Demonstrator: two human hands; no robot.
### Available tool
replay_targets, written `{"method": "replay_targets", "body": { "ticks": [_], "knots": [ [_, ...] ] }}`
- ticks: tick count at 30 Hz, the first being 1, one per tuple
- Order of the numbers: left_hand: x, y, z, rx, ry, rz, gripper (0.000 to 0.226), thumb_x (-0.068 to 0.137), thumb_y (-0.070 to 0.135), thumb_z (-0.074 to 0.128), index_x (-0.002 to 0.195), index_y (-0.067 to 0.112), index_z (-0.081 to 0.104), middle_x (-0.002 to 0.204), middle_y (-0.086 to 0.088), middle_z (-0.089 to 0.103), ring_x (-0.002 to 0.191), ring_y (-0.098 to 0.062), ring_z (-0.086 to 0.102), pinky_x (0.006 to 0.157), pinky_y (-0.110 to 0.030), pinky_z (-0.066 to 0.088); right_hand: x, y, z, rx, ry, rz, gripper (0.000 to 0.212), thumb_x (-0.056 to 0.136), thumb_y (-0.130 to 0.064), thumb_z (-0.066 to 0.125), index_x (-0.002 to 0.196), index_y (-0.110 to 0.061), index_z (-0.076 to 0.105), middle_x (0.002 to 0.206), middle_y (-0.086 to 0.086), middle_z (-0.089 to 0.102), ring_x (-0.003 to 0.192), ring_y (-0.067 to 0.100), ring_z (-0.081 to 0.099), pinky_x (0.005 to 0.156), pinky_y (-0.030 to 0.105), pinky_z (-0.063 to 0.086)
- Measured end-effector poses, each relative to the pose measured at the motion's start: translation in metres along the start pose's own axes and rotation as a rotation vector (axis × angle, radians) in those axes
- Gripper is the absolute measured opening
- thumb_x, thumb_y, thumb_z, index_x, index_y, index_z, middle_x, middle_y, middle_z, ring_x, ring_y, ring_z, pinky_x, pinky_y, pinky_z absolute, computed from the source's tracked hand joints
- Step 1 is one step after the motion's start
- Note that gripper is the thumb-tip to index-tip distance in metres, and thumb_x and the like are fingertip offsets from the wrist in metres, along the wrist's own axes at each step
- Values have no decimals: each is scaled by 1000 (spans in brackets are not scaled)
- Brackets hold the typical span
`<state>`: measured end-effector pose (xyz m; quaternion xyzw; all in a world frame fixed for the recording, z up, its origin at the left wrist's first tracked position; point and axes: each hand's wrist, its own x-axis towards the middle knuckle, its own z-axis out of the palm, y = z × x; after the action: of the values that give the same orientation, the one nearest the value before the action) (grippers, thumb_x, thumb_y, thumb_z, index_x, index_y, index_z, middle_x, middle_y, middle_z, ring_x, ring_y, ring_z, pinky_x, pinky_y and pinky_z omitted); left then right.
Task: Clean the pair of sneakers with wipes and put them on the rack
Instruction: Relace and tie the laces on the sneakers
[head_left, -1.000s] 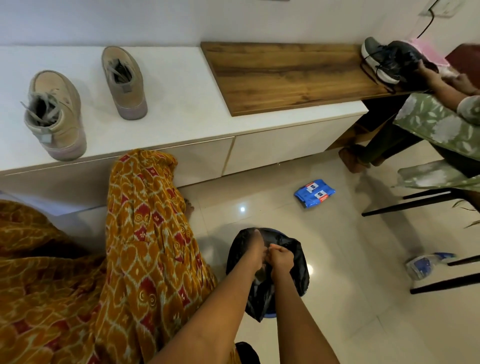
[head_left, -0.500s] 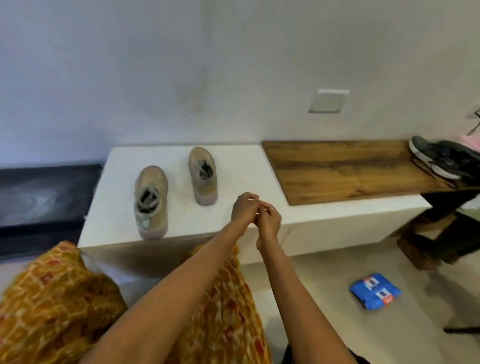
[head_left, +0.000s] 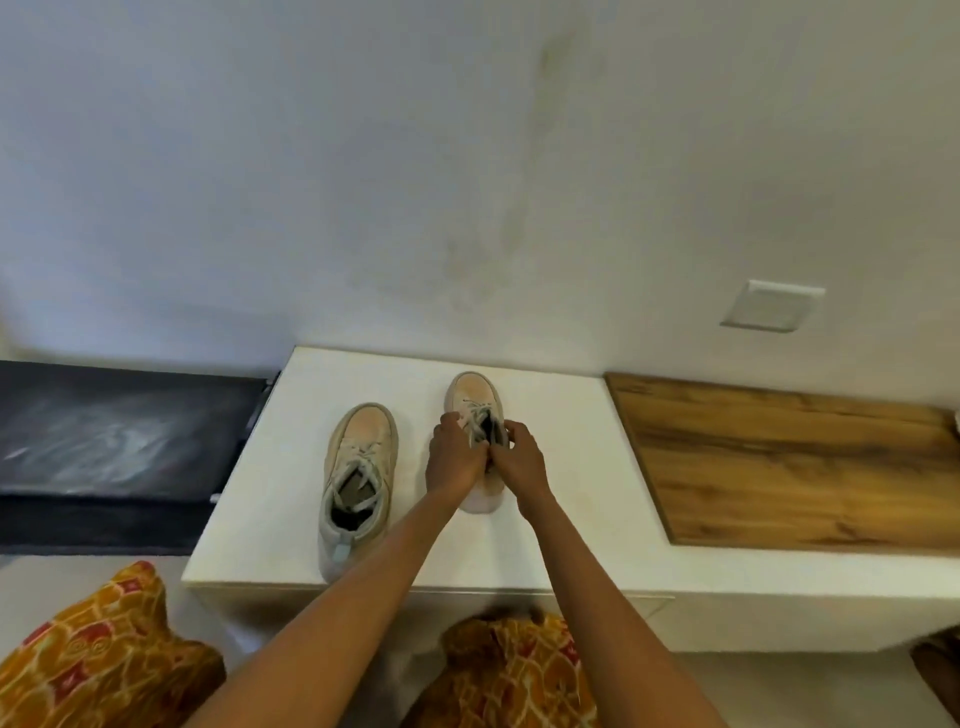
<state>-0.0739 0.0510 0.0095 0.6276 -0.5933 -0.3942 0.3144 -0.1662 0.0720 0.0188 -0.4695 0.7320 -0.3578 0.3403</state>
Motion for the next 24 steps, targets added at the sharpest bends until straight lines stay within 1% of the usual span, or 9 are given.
{"method": "replay_targets", "body": {
  "ticks": [2, 5, 9, 11, 14, 18, 21, 23, 24],
  "knots": [
    [1, -3, 0, 38, 3, 13, 47, 85, 21, 57, 127, 8, 42, 122, -12, 52, 112, -29, 53, 89, -40, 50, -3, 2, 0, 4, -8, -8, 44, 87, -17, 54, 130, -13, 46, 129, 8, 54, 113, 25, 53, 97, 42, 45],
    [-12, -7, -2, 106, -23, 26, 50, 84, 21, 58, 128, 8, 41, 122, -13, 48, 112, -28, 51, 89, -38, 48, -18, 6, -4, -39, -12, -16, 49, 87, -18, 54, 135, -17, 43, 131, 5, 53, 115, 24, 54, 97, 41, 45],
    [-42, -19, -11, 176, -61, 46, 52, 82, 25, 59, 129, 13, 40, 120, -10, 48, 107, -26, 53, 82, -37, 48, -49, 14, -8, -214, -48, -60, 44, 87, -30, 54, 130, -23, 48, 125, 2, 57, 109, 20, 57, 90, 35, 48],
    [-60, -28, -16, 184, -82, 75, 47, 83, 28, 56, 127, 18, 42, 117, -7, 50, 103, -24, 54, 83, -39, 50, -68, 19, -11, -281, -68, -73, 43, 87, -31, 54, 129, -24, 48, 122, 2, 57, 106, 20, 58, 83, 30, 46],
    [-83, -41, -22, 211, -97, 133, 35, 86, 30, 52, 120, 23, 47, 113, -2, 53, 98, -19, 56, 84, -39, 51, -93, 26, -11, -357, -77, -113, 42, 87, -29, 54, 128, -26, 48, 118, 2, 56, 103, 19, 58, 81, 29, 47],
    [-97, -44, -31, 177, -7, 186, 27, 89, 29, 55, 116, 26, 56, 113, 3, 60, 95, -13, 59, 80, -28, 50, -109, 31, -7, -349, 4, -115, 36, 92, -31, 50, 127, -28, 49, 118, 1, 53, 103, 17, 58, 84, 32, 51],
    [-93, -31, -36, 141, 47, 196, 18, 91, 24, 53, 105, 25, 64, 106, 2, 60, 94, -16, 60, 77, -29, 49, -111, 27, -3, -357, 74, -168, 31, 94, -29, 48, 125, -27, 52, 119, 0, 51, 107, 14, 54, 79, 22, 44],
    [-86, -18, -37, 116, 27, 180, 17, 91, 22, 51, 99, 18, 65, 103, -3, 56, 93, -19, 58, 77, -30, 47, -110, 23, -1, -368, 107, -195, 29, 94, -28, 48, 122, -28, 54, 118, -1, 51, 107, 14, 52, 77, 20, 40],
    [-82, -10, -39, 45, 12, 167, 16, 91, 19, 50, 95, 13, 65, 99, -5, 56, 91, -21, 57, 75, -30, 45, -108, 21, -1, -363, 123, -193, 27, 93, -29, 49, 119, -28, 56, 117, -1, 52, 107, 14, 52, 76, 20, 40]
  ]
}}
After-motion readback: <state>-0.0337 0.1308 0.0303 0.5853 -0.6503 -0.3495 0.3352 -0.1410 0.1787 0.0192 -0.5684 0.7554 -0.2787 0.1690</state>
